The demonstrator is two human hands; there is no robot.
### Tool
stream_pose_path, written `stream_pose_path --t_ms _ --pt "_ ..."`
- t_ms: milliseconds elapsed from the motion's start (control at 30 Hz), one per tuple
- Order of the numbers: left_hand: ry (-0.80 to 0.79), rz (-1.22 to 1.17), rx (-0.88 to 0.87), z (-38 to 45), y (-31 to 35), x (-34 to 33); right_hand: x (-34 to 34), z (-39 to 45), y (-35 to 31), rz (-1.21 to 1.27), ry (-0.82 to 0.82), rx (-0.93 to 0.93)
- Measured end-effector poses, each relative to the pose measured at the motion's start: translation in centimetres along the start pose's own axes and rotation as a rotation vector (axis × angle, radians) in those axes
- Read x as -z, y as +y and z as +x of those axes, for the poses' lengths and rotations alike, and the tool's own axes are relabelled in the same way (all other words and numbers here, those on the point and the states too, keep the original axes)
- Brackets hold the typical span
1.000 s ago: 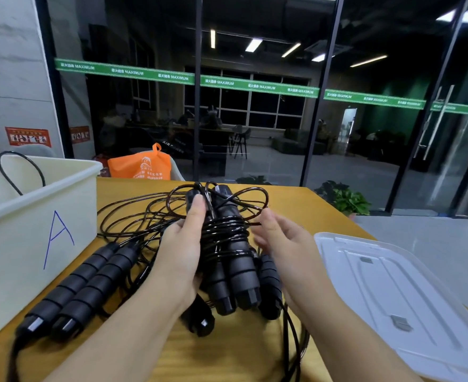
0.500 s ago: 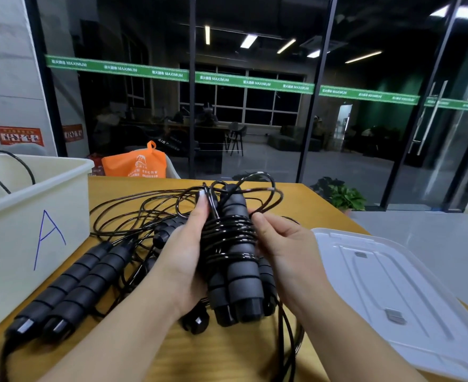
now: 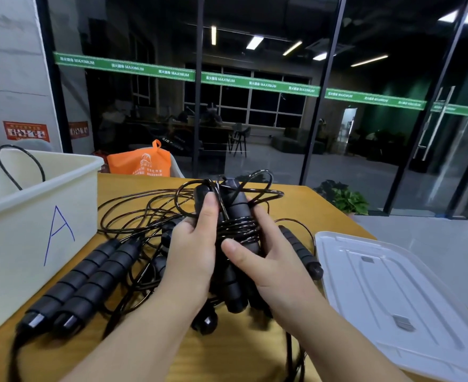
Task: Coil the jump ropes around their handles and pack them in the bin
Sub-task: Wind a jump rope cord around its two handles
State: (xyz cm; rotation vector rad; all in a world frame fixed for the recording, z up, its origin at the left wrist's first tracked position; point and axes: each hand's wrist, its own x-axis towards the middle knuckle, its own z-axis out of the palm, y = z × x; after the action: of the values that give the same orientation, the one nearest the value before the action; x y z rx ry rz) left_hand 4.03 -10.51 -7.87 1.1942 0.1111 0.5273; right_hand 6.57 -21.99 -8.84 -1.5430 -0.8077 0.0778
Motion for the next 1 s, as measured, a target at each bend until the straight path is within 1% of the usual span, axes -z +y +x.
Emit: stream_pose_path --t_ms 67,133,233,400,500,567,667,800,900,933,1000 --pt "0.010 -0.036 0.022 -0.1 -0.2 -0.1 0.2 0.1 -0.2 0.007 -0.032 0.032" --pt "0.024 -0.058 0.042 -0.1 -0.4 -0.3 0.3 0.2 -0.1 -0.014 -0.030 0.058" --pt "0.040 -0.085 0.085 0.0 -0.5 -0.3 0.3 0.4 0.2 -0.022 -0.026 0.026" --pt "0.148 -0.073 0.086 0.5 -0.2 -0.1 0.3 0.2 -0.1 -0.211 -0.100 0.043" --pt "0.158 -0.005 0.090 0.9 -0.6 0.3 0.5 0.3 0.3 -0.294 -0.020 0.048" --pt "0.142 0.059 0.075 1.1 -0.7 0.5 0.7 0.3 0.4 -0.330 0.000 0.051" --pt "0.100 0.219 -0.005 0.9 -0.5 0.6 1.2 0.3 0.4 -0.338 -0.003 0.069" --pt "0.089 0.337 -0.256 0.6 0.3 0.6 1.3 0.3 0.4 -0.299 0.026 0.097" --pt "0.167 0.380 -0.313 1.3 0.4 1.5 1.6 0.4 0.4 -0.269 0.061 0.110" --pt "0.171 0.389 -0.328 1.5 0.5 1.8 1.8 0.5 0.5 -0.262 0.072 0.111" --pt "0.091 0.369 -0.358 1.2 0.9 1.8 2.2 0.6 0.8 -0.277 0.111 0.111"
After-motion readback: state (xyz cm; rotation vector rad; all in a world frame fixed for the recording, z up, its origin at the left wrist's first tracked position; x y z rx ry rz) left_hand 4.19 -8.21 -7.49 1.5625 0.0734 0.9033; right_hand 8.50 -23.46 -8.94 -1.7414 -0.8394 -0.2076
